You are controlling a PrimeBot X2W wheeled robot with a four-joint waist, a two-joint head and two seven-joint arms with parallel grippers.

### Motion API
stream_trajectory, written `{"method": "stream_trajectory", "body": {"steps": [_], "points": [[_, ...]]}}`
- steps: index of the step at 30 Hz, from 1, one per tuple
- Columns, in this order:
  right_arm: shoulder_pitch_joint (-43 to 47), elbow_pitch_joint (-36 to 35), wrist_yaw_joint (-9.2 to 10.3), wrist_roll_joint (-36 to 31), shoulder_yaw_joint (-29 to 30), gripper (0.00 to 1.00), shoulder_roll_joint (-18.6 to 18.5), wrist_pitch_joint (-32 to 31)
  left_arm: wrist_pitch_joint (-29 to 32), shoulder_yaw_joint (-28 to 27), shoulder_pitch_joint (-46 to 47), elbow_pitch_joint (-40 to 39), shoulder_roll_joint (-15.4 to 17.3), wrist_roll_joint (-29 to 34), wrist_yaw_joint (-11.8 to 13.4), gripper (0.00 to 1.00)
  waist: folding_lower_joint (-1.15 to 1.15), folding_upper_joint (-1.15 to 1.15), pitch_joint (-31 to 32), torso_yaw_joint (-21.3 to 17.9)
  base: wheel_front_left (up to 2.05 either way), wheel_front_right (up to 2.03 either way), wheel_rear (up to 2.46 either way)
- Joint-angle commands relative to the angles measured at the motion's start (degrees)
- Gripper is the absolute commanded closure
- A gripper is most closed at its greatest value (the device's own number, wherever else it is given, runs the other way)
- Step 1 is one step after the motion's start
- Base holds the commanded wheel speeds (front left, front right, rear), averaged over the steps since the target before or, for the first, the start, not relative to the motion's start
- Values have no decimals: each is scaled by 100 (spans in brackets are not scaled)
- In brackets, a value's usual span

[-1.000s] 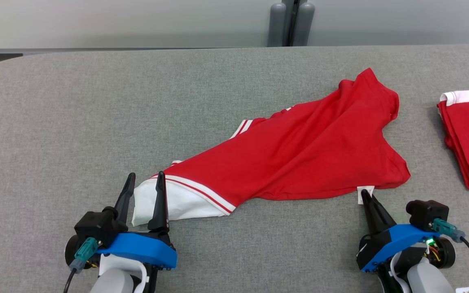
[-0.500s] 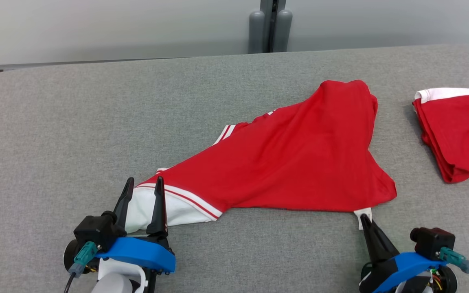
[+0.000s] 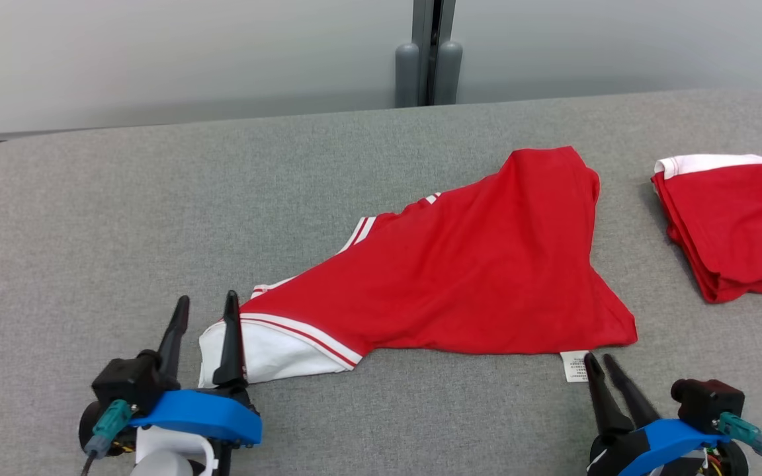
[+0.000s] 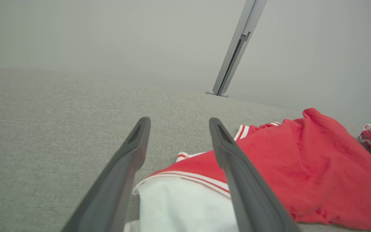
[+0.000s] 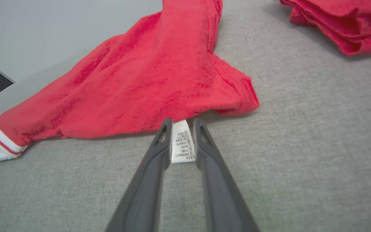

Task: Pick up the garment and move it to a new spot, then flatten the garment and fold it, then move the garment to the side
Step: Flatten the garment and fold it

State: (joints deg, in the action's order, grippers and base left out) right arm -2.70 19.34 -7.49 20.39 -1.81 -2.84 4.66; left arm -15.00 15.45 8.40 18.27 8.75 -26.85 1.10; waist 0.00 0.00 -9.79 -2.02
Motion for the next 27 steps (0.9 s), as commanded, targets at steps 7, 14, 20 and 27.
{"method": "stream_trajectory", "body": {"steps": [7,14,20,27], "points": [[-5,-452,0,-241,245,0,-9,150,-26,-258,-254,-111,139,-85,101,0,0,0,280,27,0,0,0],[-54,-873,0,-357,366,0,-7,184,347,-81,-459,155,199,-200,-35,0,0,0,374,102,0,0,0],[-142,-946,0,-385,286,0,-8,180,786,139,-136,676,305,-195,-298,0,0,0,298,88,0,0,0],[-210,-926,0,-418,244,0,-8,211,1207,445,287,1044,371,-283,-658,100,0,0,210,-12,0,0,0]]}}
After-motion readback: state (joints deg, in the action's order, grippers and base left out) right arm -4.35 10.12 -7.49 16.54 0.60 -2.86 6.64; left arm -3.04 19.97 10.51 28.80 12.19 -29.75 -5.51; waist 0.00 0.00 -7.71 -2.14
